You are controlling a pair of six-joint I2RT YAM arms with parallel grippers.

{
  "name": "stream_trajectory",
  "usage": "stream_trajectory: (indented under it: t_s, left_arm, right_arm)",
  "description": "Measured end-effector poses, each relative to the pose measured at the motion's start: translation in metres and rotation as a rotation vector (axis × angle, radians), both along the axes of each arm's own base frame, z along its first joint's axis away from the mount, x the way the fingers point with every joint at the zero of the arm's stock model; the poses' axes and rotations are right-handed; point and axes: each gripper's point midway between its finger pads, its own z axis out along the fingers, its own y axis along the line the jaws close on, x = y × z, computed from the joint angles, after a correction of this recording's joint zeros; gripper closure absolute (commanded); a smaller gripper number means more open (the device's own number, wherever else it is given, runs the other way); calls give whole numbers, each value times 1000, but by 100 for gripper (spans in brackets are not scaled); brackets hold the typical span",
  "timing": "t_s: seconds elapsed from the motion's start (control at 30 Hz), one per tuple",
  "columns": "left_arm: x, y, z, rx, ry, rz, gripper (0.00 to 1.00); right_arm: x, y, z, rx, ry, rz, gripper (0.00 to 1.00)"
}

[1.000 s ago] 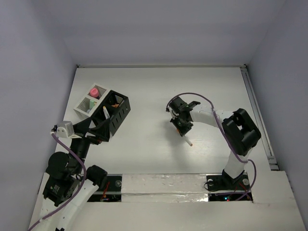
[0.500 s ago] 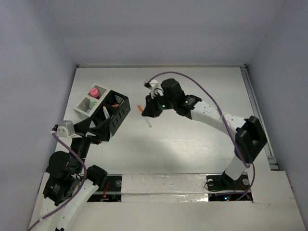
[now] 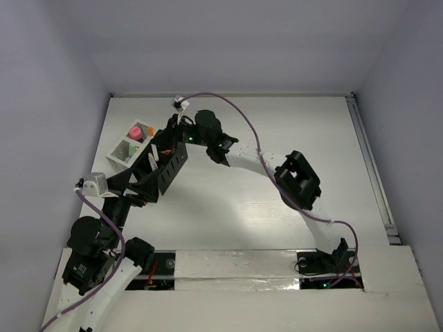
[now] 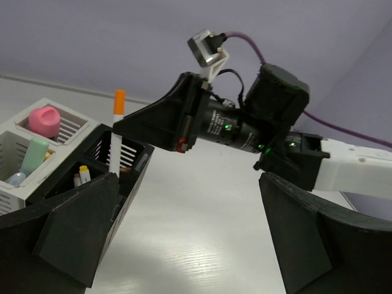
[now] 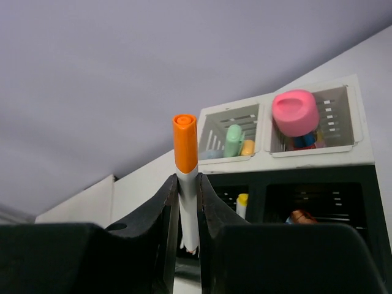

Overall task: Sort the stationery into containers
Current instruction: Place the pen in the storage box.

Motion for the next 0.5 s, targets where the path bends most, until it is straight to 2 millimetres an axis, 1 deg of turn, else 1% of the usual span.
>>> stream_trajectory:
  t_s: [0.1,0.2,0.37,0.43,0.5]
  left_arm:
    - [0,0,0,0,0,1,1]
    - [1,1,0,1,1,7,1]
    - [2,1,-1,3,5,11,1]
    - [3,1,-2,5,9,12,1]
    - [3,1,-2,7,13,12,1]
  right_arm:
    - [9,12,-14,1,16,-25,100]
    - [13,22,-24,-3,18,-44,100]
    - [7,33,-23,-1,-15,-59,100]
    - [3,36,-23,-3,-25,-61,98]
    - [3,37,-24,-6,-35,-68,88]
